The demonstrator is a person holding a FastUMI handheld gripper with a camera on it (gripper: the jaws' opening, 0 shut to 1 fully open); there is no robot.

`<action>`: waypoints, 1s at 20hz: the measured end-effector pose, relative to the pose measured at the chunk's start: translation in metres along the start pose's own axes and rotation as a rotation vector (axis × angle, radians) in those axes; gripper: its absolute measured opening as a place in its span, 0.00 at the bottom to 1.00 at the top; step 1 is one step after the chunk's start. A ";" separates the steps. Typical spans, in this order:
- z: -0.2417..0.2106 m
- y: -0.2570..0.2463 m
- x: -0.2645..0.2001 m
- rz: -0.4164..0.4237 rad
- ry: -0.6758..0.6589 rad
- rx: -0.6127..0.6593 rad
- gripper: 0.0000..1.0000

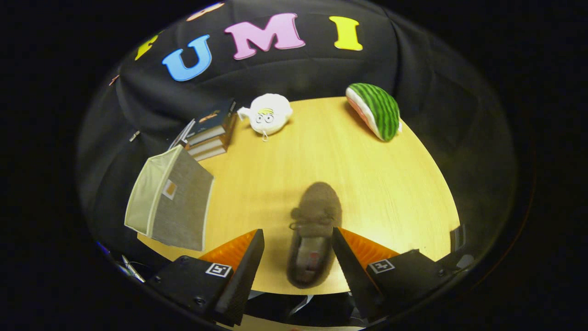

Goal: Open the storage box then place both shoes into the box .Put the left shoe in first, then the right shoe, with the right side of both shoes facing outward in a uniform manner.

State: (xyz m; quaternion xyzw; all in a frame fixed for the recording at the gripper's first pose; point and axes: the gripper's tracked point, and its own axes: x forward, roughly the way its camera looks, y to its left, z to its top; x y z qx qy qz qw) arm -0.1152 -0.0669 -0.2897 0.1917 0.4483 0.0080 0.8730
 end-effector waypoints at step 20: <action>-0.018 -0.049 0.104 -0.069 0.068 -0.043 0.13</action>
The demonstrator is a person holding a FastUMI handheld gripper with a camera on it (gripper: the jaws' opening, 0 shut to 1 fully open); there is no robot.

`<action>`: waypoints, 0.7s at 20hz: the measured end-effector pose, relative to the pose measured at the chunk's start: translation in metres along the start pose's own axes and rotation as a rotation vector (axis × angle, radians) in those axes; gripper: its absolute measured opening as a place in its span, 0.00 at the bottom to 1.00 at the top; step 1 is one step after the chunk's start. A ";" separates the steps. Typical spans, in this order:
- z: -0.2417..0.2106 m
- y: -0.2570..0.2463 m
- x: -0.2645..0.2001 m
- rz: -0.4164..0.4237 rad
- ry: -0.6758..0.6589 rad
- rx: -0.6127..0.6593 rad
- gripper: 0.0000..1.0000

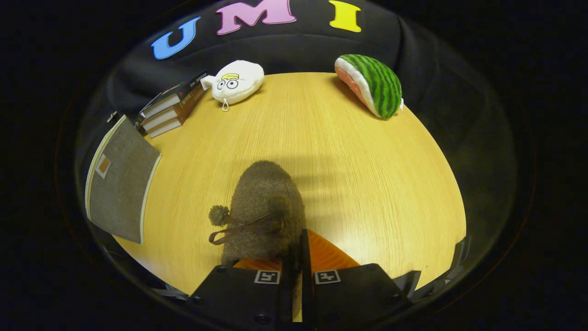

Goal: Open the storage box then place both shoes into the box .Put the left shoe in first, then the right shoe, with the right side of both shoes facing outward in a uniform manner.

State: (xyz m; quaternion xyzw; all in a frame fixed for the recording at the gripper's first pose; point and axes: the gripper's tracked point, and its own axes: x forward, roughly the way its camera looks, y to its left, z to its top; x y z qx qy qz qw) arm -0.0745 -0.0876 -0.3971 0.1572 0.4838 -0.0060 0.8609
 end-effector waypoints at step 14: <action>0.094 0.163 -0.098 0.129 -0.147 0.079 0.08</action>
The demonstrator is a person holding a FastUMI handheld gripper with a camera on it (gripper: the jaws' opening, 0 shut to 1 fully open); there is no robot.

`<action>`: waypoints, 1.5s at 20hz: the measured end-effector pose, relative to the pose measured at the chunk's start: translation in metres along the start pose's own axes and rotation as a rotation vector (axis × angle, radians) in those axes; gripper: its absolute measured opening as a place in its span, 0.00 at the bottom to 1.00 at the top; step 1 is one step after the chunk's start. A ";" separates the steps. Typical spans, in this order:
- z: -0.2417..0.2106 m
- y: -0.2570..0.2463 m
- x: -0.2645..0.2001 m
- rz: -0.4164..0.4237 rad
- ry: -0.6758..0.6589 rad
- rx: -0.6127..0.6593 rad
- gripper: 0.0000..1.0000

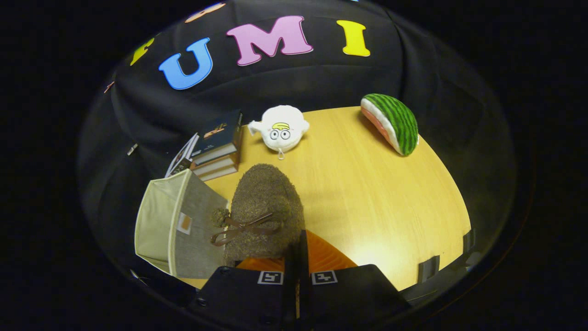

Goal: Open the storage box then place both shoes into the box .Put the left shoe in first, then the right shoe, with the right side of both shoes facing outward in a uniform manner.

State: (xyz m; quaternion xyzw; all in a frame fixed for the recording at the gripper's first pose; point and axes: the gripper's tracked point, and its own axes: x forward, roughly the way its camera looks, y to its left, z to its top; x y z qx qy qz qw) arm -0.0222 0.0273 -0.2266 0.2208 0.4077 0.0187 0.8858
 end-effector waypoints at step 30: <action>-0.022 0.208 0.041 0.101 0.134 -0.105 0.38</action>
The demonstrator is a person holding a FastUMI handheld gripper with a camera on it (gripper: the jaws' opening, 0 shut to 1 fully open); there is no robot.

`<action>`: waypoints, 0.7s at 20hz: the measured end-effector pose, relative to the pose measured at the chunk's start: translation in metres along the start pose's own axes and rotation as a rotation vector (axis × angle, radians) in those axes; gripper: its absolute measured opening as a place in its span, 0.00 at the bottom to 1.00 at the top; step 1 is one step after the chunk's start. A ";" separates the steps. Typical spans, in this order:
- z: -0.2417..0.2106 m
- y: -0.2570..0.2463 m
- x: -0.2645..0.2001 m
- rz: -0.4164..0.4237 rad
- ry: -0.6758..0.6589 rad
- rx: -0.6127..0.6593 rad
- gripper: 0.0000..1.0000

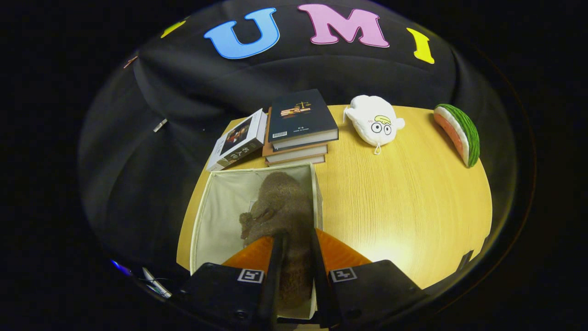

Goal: Open the storage box then place both shoes into the box .Put the left shoe in first, then the right shoe, with the right side of both shoes facing outward in a uniform manner.

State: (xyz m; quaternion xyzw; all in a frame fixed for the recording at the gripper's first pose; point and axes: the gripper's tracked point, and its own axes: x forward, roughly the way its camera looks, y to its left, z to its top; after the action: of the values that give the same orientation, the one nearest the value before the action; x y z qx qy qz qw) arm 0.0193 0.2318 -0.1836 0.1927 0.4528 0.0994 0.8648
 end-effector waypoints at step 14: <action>-0.003 -0.024 -0.027 0.042 -0.030 0.026 0.98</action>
State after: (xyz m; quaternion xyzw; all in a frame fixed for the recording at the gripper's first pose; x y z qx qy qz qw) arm 0.0012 0.2016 -0.1746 0.2148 0.4368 0.1090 0.8667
